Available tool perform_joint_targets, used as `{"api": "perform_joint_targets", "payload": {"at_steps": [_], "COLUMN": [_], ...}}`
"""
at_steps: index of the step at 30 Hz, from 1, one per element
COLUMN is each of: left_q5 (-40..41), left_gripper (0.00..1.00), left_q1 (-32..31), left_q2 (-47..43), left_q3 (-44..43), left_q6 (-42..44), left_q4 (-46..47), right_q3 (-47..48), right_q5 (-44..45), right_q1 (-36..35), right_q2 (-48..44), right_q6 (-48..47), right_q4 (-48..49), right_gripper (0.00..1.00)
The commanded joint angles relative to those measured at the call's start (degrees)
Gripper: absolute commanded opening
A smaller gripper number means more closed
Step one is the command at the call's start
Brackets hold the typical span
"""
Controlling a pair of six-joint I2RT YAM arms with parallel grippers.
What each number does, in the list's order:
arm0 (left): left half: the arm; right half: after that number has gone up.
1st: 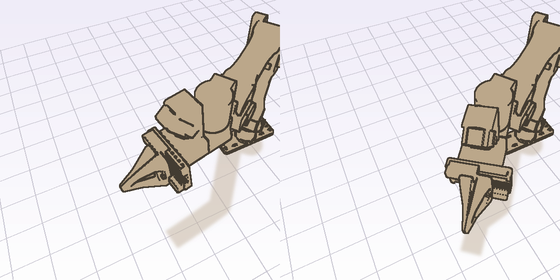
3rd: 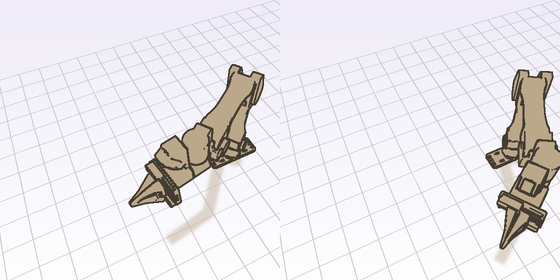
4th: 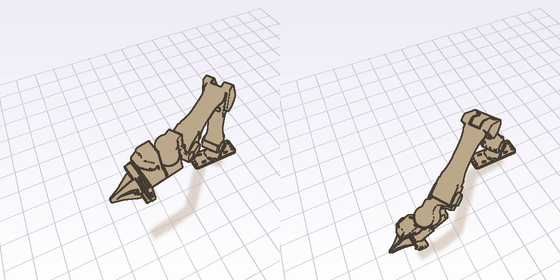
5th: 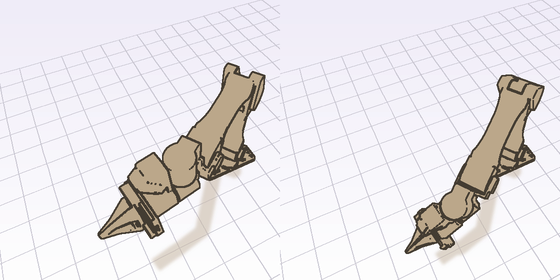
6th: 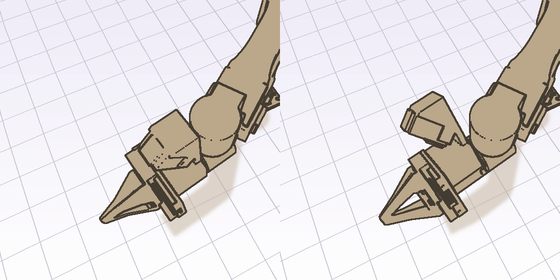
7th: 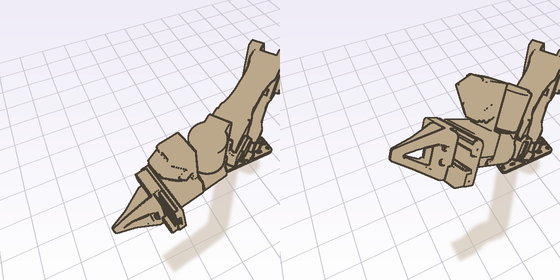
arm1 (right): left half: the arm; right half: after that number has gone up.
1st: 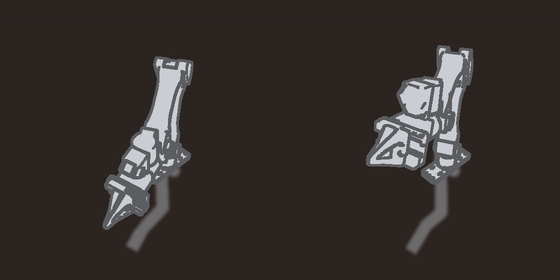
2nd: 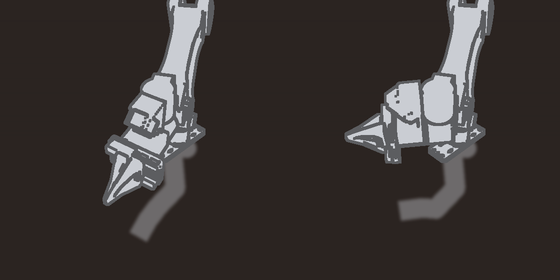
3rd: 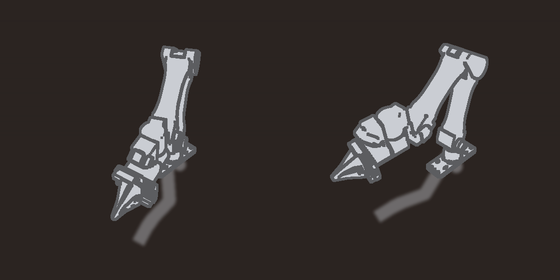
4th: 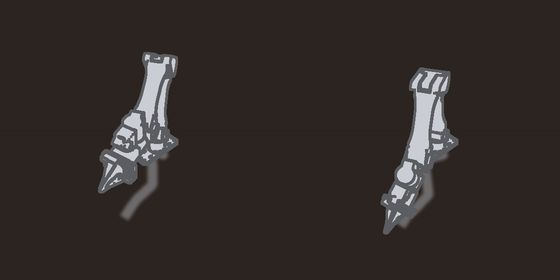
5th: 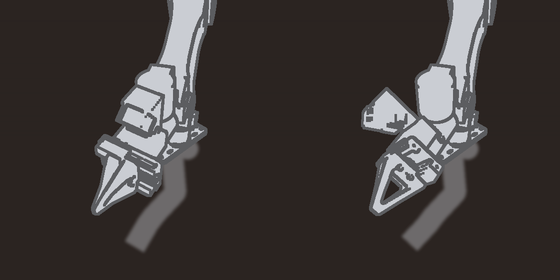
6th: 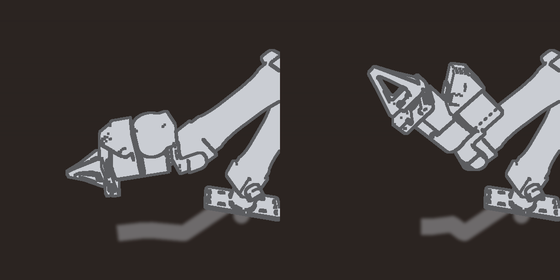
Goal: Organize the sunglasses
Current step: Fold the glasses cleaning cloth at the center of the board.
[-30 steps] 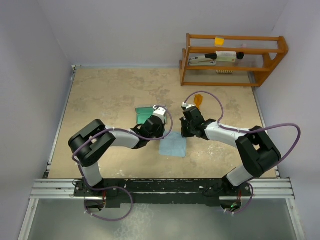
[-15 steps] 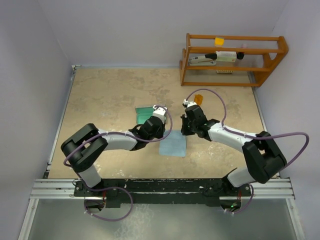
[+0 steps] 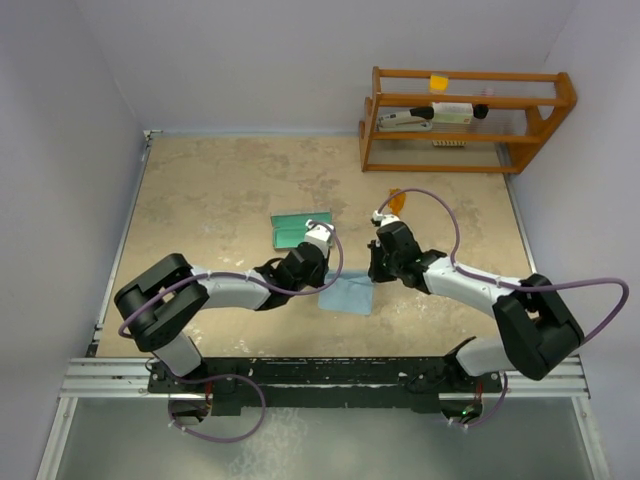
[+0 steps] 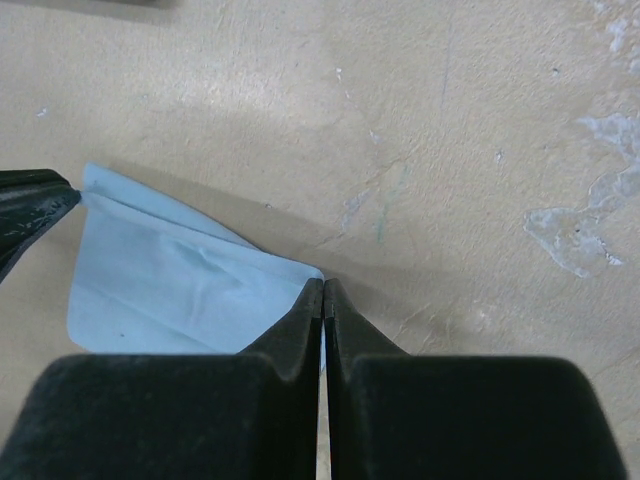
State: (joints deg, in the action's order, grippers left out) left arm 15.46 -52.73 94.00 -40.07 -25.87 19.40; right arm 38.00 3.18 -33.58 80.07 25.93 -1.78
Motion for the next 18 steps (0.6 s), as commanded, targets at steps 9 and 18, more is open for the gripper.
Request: {"api": "perform_joint_targets", "payload": {"at_steps": [9, 18], "left_q5": [1.1, 0.3], "left_gripper": [0.0, 0.0], "left_q1": [-1.1, -1.4], "left_q2": [-2.1, -0.4], "left_q3": [0.6, 0.1], "left_q6": [-0.5, -0.5], "left_q4": [2.4, 2.8], "right_q3": [-1.8, -1.3], "right_q5": [-0.7, -0.5], "right_q1": [-1.4, -1.9], "right_q2": [-2.3, -2.0], "right_q6": [0.5, 0.7], "right_q4": [2.1, 2.1], "right_gripper": [0.0, 0.0]}}
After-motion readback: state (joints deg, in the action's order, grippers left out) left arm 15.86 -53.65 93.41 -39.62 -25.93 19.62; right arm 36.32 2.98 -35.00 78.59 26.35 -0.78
